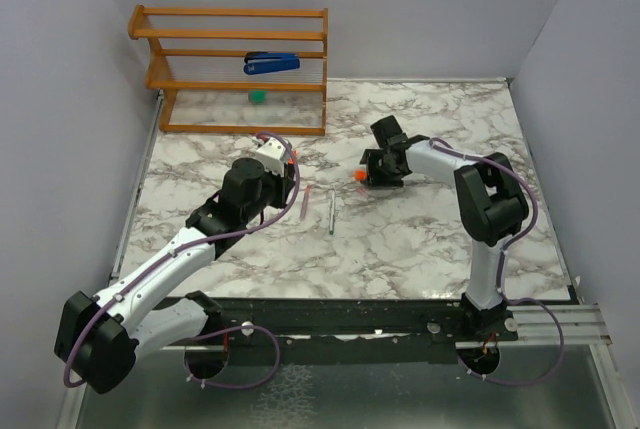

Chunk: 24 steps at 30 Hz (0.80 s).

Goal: Insert the pens into the pen caps

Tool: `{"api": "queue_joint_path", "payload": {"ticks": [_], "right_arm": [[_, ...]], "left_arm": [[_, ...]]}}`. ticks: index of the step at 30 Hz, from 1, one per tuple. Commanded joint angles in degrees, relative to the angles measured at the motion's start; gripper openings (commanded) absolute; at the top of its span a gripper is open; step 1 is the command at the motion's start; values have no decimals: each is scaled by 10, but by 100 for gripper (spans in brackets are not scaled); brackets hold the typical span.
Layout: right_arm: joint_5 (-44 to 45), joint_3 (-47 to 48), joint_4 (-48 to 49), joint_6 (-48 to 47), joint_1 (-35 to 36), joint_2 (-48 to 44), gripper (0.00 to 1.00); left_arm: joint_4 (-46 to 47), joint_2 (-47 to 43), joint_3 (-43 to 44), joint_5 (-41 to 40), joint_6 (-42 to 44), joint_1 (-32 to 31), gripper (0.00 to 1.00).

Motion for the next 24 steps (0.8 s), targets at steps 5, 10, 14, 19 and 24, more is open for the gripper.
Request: {"api": "queue_joint_path", "payload": {"ticks": [5, 10, 14, 19, 24], "right_arm": [[-31, 39, -59, -4, -2, 44, 54], [-56, 75, -112, -15, -6, 63, 46], [-55, 94, -147, -23, -9, 69, 44], [-55, 100, -173, -28, -13, 67, 42], [-57, 84, -164, -29, -17, 59, 46]], "left_arm": [[-8, 5, 22, -5, 10, 3, 0], [-10, 5, 22, -5, 12, 3, 0], [-12, 6, 23, -6, 13, 3, 0], [-10, 10, 24, -2, 14, 3, 0], [-12, 12, 25, 4, 14, 3, 0]]}}
